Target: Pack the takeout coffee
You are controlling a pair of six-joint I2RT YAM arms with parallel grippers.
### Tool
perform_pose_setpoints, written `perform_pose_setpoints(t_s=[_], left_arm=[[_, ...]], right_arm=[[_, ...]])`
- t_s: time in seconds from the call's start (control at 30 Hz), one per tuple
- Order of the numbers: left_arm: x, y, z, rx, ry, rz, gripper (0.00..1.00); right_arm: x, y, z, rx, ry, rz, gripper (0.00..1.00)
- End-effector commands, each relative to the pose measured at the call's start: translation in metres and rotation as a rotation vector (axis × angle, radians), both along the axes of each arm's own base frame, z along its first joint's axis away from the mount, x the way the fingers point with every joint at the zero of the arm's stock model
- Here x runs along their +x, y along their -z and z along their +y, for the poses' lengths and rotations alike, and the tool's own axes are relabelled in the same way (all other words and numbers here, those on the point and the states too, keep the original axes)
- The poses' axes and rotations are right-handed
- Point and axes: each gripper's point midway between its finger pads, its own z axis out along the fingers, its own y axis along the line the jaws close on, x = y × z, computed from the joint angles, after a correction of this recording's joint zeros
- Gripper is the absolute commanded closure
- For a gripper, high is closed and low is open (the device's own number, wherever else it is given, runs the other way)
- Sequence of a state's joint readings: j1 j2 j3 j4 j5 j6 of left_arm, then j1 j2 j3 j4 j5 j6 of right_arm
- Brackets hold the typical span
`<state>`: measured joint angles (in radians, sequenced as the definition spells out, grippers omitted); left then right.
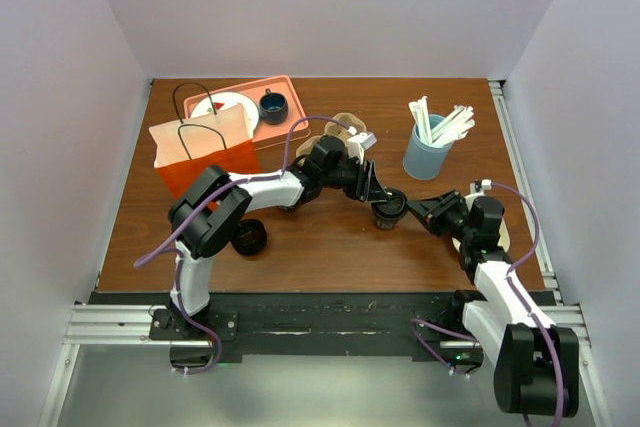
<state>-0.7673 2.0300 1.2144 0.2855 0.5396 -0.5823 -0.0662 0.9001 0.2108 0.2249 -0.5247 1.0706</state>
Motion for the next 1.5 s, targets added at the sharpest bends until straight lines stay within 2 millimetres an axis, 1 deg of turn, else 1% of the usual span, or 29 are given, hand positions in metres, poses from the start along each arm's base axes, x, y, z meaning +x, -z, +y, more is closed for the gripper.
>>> perform_pose_setpoints(t_s=[0.0, 0.1, 0.13, 0.2, 0.23, 0.4, 0.43, 0.57, 0.63, 0.7, 0.87, 0.9, 1.0, 1.03, 1.07, 1.1, 1.13, 1.17, 1.2, 1.23, 1.27, 1.3, 1.37, 1.4, 1.47], left_arm=[[-0.139, 0.225, 0.192, 0.948, 0.017, 0.441, 0.66], [-0.140, 0.227, 0.194, 0.958, 0.018, 0.440, 0.66], [-0.140, 0.227, 0.194, 0.960, 0.020, 0.441, 0.66], [-0.140, 0.227, 0.194, 0.960, 0.020, 0.439, 0.66], [-0.141, 0.228, 0.194, 0.964, 0.022, 0.441, 0.66], [-0.143, 0.228, 0.195, 0.973, 0.029, 0.437, 0.66], [-0.143, 0.228, 0.194, 0.973, 0.032, 0.436, 0.66], [-0.144, 0.230, 0.194, 0.979, 0.035, 0.436, 0.66], [-0.143, 0.230, 0.193, 0.978, 0.036, 0.437, 0.66], [-0.144, 0.230, 0.193, 0.980, 0.035, 0.441, 0.66], [-0.147, 0.232, 0.195, 0.984, 0.041, 0.443, 0.66], [-0.148, 0.233, 0.196, 0.988, 0.039, 0.445, 0.66], [-0.149, 0.233, 0.195, 0.986, 0.045, 0.449, 0.66], [-0.150, 0.233, 0.194, 0.985, 0.046, 0.447, 0.66], [-0.151, 0.232, 0.193, 0.984, 0.048, 0.449, 0.66], [-0.151, 0.231, 0.191, 0.976, 0.047, 0.448, 0.66], [-0.152, 0.230, 0.190, 0.973, 0.051, 0.446, 0.66], [-0.152, 0.230, 0.189, 0.969, 0.046, 0.446, 0.67], [-0.151, 0.229, 0.188, 0.965, 0.047, 0.438, 0.67], [-0.151, 0.229, 0.187, 0.964, 0.046, 0.437, 0.67], [-0.151, 0.229, 0.187, 0.963, 0.047, 0.438, 0.67], [-0.150, 0.229, 0.186, 0.962, 0.048, 0.437, 0.67], [-0.150, 0.229, 0.187, 0.964, 0.049, 0.436, 0.67], [-0.150, 0.229, 0.186, 0.962, 0.049, 0.434, 0.67], [-0.151, 0.229, 0.187, 0.962, 0.051, 0.435, 0.67]], right_arm=[[-0.059, 0.055, 0.023, 0.068, -0.115, 0.273, 0.74], [-0.055, 0.057, 0.026, 0.109, -0.111, 0.253, 0.74], [-0.056, 0.060, 0.027, 0.124, -0.107, 0.265, 0.74], [-0.057, 0.060, 0.029, 0.153, -0.106, 0.248, 0.75], [-0.058, 0.061, 0.029, 0.152, -0.103, 0.254, 0.77], [-0.066, 0.069, 0.031, 0.167, -0.111, 0.285, 0.79], [-0.067, 0.070, 0.031, 0.168, -0.114, 0.294, 0.82], [-0.077, 0.081, 0.032, 0.167, -0.122, 0.356, 0.84], [-0.077, 0.083, 0.033, 0.169, -0.124, 0.359, 0.86], [-0.079, 0.089, 0.032, 0.161, -0.121, 0.380, 0.86], [-0.089, 0.110, 0.024, 0.079, -0.112, 0.435, 0.88], [-0.095, 0.115, 0.023, 0.068, -0.115, 0.465, 0.88], [-0.101, 0.121, 0.019, 0.023, -0.117, 0.488, 0.89], [-0.101, 0.120, 0.018, 0.013, -0.120, 0.486, 0.87], [-0.098, 0.117, 0.016, -0.014, -0.130, 0.459, 0.86], [-0.096, 0.111, 0.016, -0.022, -0.136, 0.469, 0.84], [-0.092, 0.104, 0.014, -0.034, -0.137, 0.457, 0.80], [-0.082, 0.091, 0.013, -0.055, -0.137, 0.401, 0.76], [-0.072, 0.078, 0.009, -0.074, -0.123, 0.387, 0.72], [-0.065, 0.067, 0.008, -0.085, -0.119, 0.361, 0.64], [-0.059, 0.058, 0.007, -0.103, -0.124, 0.335, 0.61], [-0.050, 0.041, 0.004, -0.129, -0.122, 0.310, 0.60], [-0.043, 0.029, 0.000, -0.181, -0.141, 0.289, 0.59], [-0.036, 0.016, -0.001, -0.197, -0.147, 0.271, 0.59], [-0.029, 0.006, -0.004, -0.230, -0.159, 0.245, 0.60]])
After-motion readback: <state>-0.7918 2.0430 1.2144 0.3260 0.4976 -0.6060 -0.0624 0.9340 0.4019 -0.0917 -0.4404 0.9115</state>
